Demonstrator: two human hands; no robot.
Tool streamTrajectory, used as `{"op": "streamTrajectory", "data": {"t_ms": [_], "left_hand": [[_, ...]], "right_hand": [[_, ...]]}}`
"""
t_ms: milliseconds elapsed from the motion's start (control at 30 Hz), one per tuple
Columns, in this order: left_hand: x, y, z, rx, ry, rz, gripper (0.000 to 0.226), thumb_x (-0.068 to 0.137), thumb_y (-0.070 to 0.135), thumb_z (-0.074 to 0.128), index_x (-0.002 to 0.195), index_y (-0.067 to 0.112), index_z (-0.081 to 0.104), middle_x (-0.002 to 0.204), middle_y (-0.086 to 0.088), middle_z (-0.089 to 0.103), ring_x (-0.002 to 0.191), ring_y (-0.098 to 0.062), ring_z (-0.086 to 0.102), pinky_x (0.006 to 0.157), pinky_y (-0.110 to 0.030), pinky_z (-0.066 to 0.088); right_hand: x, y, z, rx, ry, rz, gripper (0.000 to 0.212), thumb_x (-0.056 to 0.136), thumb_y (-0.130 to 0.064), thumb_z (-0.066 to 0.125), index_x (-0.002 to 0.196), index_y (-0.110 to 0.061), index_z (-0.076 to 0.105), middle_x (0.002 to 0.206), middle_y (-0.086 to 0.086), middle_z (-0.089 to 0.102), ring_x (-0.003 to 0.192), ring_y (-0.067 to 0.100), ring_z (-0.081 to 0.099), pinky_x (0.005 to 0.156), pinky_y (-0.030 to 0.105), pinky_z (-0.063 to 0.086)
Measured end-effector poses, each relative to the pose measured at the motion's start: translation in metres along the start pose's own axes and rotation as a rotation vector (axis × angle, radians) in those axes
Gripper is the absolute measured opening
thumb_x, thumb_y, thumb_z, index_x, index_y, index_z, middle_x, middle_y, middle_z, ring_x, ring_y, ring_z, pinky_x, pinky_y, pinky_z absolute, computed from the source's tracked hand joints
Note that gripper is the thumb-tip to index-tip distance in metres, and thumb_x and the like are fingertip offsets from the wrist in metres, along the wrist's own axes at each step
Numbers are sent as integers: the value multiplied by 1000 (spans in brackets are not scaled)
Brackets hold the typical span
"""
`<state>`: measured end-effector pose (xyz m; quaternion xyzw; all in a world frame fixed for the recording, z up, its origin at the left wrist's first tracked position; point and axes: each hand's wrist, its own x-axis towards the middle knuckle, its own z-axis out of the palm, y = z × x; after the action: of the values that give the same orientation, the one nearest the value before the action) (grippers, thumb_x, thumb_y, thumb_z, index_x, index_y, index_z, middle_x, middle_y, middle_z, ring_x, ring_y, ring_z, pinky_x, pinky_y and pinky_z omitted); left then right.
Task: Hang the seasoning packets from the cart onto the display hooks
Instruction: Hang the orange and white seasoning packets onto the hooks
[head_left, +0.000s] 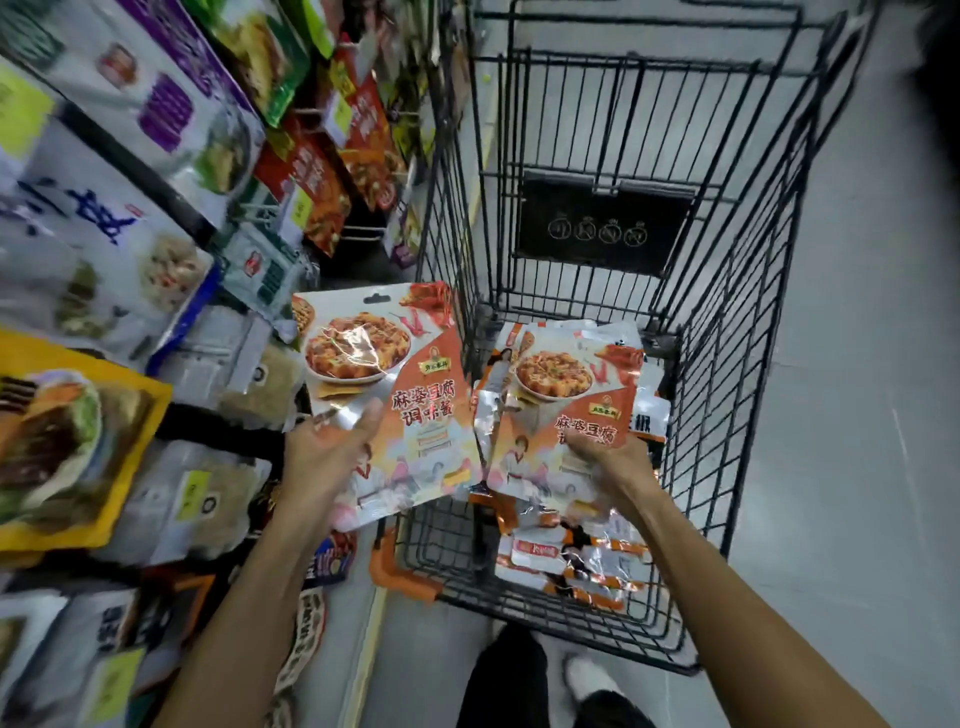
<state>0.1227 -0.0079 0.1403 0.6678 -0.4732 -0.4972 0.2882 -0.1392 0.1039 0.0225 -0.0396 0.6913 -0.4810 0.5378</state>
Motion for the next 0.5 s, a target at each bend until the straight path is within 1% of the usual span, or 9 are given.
{"op": "streamTrajectory", "data": {"t_ms": [67,133,200,233,267,300,333,433,500], "left_hand": [[-21,11,-13,-51,53,60,40,68,45,74,61,9,57,45,8,60,40,0,54,41,-11,41],[-45,20,-31,-103,126,113,39,69,44,74,54,13,54,40,10,56,36,2,49,38,-9,37],[-74,29,-54,-152,203,161,39,71,41,75,47,20,53,40,10,53,35,1,46,39,-10,35],[-91,34,-65,-172,238,183,41,74,40,75,45,21,53,40,11,52,35,0,45,39,-11,35],[-108,39,-77,-195,273,201,38,75,38,75,47,23,54,41,12,54,36,1,47,39,-11,36],[-128,44,-90,-213,308,225,33,77,35,74,52,23,56,43,13,56,38,2,49,40,-11,37],[-148,49,-102,-227,349,248,28,78,33,74,58,21,59,45,13,58,40,3,51,41,-10,38],[-210,60,-141,-255,489,288,21,80,30,73,68,14,65,45,14,59,40,4,52,40,-10,38],[-252,64,-166,-284,572,325,32,83,25,71,81,-6,65,43,10,60,38,0,54,38,-12,37]], "right_hand": [[-19,-27,4,-15,-78,-61,45,66,-22,83,101,-2,63,80,4,74,64,15,72,47,20,52],[-42,-54,11,-69,-171,-128,48,61,-28,83,97,-2,65,71,0,75,61,14,72,46,20,52],[-66,-81,21,-128,-270,-206,48,59,-34,84,92,-4,65,68,-2,74,59,15,71,46,25,54],[-80,-94,28,-155,-318,-241,49,58,-36,85,92,-4,66,73,1,75,65,18,72,51,31,58],[-94,-107,36,-181,-364,-277,49,58,-36,86,93,-6,68,79,3,76,72,22,73,60,37,60],[-110,-118,45,-195,-411,-323,47,57,-36,87,91,-10,69,83,3,76,77,21,73,67,37,60],[-127,-128,54,-197,-465,-374,42,56,-34,86,89,-13,70,83,0,76,77,18,73,66,32,59],[-186,-151,82,-222,-614,-484,30,57,-35,85,78,-20,70,70,-8,74,62,6,70,51,17,51],[-226,-158,101,-235,-732,-533,26,54,-37,86,69,-20,73,70,-8,74,61,5,70,49,15,50]]}}
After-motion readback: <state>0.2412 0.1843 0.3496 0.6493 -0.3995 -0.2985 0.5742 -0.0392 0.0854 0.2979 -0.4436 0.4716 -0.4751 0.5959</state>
